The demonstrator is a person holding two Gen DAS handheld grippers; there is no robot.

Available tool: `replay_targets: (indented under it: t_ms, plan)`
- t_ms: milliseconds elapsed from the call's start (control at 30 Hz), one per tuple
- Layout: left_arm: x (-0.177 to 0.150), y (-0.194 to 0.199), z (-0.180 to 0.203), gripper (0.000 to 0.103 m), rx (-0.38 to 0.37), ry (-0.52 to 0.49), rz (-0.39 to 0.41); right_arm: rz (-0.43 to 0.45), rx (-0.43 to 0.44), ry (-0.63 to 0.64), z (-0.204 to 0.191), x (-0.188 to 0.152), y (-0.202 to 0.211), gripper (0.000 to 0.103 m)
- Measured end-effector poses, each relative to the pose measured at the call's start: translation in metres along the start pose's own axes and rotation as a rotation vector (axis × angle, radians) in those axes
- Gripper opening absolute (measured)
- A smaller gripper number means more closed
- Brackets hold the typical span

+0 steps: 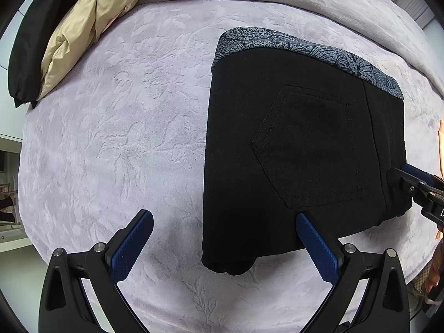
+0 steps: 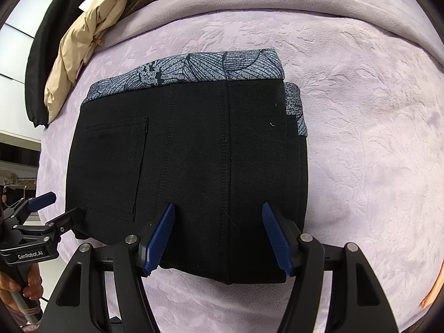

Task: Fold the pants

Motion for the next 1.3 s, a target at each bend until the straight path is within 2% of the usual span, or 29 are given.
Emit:
replay_targets:
  t_ms: [700, 733, 1300]
  plan:
    - [-0.0041, -0.0004, 0.0008, 0.103, 0.002, 0.002, 0.006, 0.001, 0.002, -0.003, 0.001, 0.0025, -0.0014, 0.071]
    - [-0.004, -0.0001, 0.0025, 0.103, -0.024, -0.047, 0.017, 0.001, 0.001, -0.003, 0.0008, 0.0021, -0.0014, 0.071]
    - [-0.0057, -0.0009, 0.0016, 0.103, -0.026, -0.049, 0.018, 0.004, 0.011, -0.004, -0.0014, 0.0015, -0.0026, 0.074]
Point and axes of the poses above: each gripper's, at about its wrist camera, not at the fingertips, and y roughly against the way its jaws point, z to its right, x to its top, the point moved 6 cm from there along -y, roughly the way its jaws point, and after that the axes turned 9 degrees about x, right-handed, at the moved point
